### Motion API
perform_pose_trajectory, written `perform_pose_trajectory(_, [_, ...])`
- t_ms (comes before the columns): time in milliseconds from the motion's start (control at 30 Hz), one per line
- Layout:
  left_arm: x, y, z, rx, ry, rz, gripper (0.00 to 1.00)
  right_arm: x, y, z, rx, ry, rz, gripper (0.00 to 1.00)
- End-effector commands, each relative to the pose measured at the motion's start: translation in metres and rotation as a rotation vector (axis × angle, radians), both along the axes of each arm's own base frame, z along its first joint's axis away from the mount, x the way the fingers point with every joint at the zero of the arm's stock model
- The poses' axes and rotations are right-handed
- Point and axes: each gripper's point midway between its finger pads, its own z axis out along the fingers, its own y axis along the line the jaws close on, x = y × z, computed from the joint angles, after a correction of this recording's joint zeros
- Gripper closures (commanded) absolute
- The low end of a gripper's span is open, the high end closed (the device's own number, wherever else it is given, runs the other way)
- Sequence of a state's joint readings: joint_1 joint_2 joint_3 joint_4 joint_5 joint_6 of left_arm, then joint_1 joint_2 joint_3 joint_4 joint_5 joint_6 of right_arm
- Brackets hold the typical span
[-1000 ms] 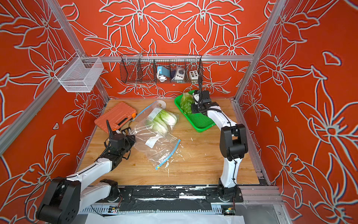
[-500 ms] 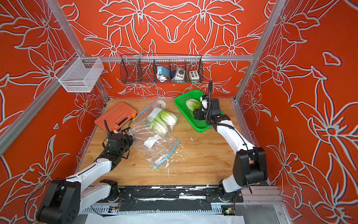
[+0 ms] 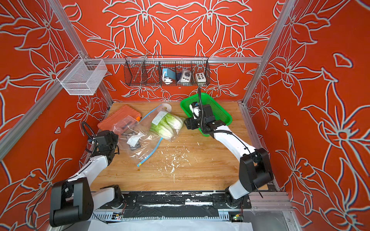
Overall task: Open the zip-top bag and take out the chinese cabbages
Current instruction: Move the zipper food storage bag to the center of the board, then adjust the zipper food storage bag at the center of the board.
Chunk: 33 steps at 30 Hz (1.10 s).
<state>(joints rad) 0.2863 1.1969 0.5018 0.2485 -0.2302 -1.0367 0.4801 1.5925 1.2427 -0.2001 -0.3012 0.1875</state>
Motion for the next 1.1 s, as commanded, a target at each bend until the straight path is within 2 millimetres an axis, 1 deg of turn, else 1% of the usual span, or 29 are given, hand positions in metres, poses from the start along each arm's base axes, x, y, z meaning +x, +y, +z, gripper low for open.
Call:
perform_pose_trajectory(0, [0.004,0.019,0.011,0.001,-0.018,0.049,0.66,0.006,0.042,0.0,-0.012,-0.024,0.103,0.23])
perform_pose_trajectory(67, [0.01,0.019,0.023,0.051,-0.018,0.003,0.33,0.012,0.063,-0.006,-0.033,-0.02,0.144,0.21])
perform_pose_trajectory(100, [0.013,0.017,0.028,0.083,0.0,-0.035,0.19,0.014,0.073,-0.009,-0.045,-0.014,0.169,0.2])
perform_pose_trajectory(133, [0.014,0.017,0.033,0.12,0.033,-0.063,0.06,0.017,0.083,-0.013,-0.056,-0.012,0.19,0.18])
perform_pose_trajectory(167, [0.014,0.019,0.038,0.157,0.057,-0.076,0.02,0.02,0.091,-0.016,-0.066,-0.013,0.205,0.16])
perform_pose_trajectory(267, [0.013,0.022,0.053,0.282,0.105,-0.126,0.01,0.033,0.107,-0.036,-0.117,0.003,0.225,0.12])
perform_pose_trajectory(300, [0.018,0.017,0.06,0.32,0.103,-0.183,0.01,0.038,0.11,-0.044,-0.137,0.015,0.226,0.11])
perform_pose_trajectory(367, [0.031,0.001,0.068,0.332,0.101,-0.311,0.01,0.049,0.112,-0.058,-0.182,0.034,0.215,0.1])
perform_pose_trajectory(400, [0.037,-0.01,0.07,0.326,0.11,-0.366,0.01,0.054,0.113,-0.065,-0.214,0.034,0.215,0.09])
perform_pose_trajectory(467, [0.045,-0.039,0.073,0.356,0.119,-0.482,0.01,0.068,0.109,-0.076,-0.281,0.027,0.198,0.08])
perform_pose_trajectory(533, [0.05,-0.074,0.073,0.371,0.114,-0.586,0.01,0.076,0.106,-0.087,-0.333,0.042,0.198,0.07])
perform_pose_trajectory(567, [0.053,-0.09,0.073,0.369,0.105,-0.639,0.01,0.077,0.105,-0.091,-0.349,0.053,0.204,0.08])
perform_pose_trajectory(600, [0.054,-0.106,0.071,0.354,0.098,-0.692,0.01,0.075,0.104,-0.097,-0.363,0.074,0.213,0.12])
perform_pose_trajectory(633, [0.055,-0.121,0.068,0.331,0.097,-0.731,0.01,0.071,0.103,-0.101,-0.37,0.096,0.222,0.16])
perform_pose_trajectory(700, [0.057,-0.143,0.062,0.302,0.093,-0.796,0.01,0.059,0.101,-0.106,-0.362,0.14,0.24,0.23])
perform_pose_trajectory(800, [0.059,-0.166,0.05,0.256,0.094,-0.866,0.01,0.039,0.09,-0.114,-0.347,0.199,0.229,0.37])
perform_pose_trajectory(867, [0.06,-0.176,0.041,0.207,0.101,-0.894,0.01,0.022,0.081,-0.122,-0.349,0.243,0.231,0.44])
perform_pose_trajectory(1000, [0.064,-0.192,0.03,0.14,0.093,-0.933,0.01,-0.013,0.059,-0.136,-0.355,0.313,0.21,0.5])
perform_pose_trajectory(1067, [0.066,-0.2,0.025,0.12,0.089,-0.948,0.01,-0.029,0.049,-0.141,-0.349,0.327,0.198,0.5])
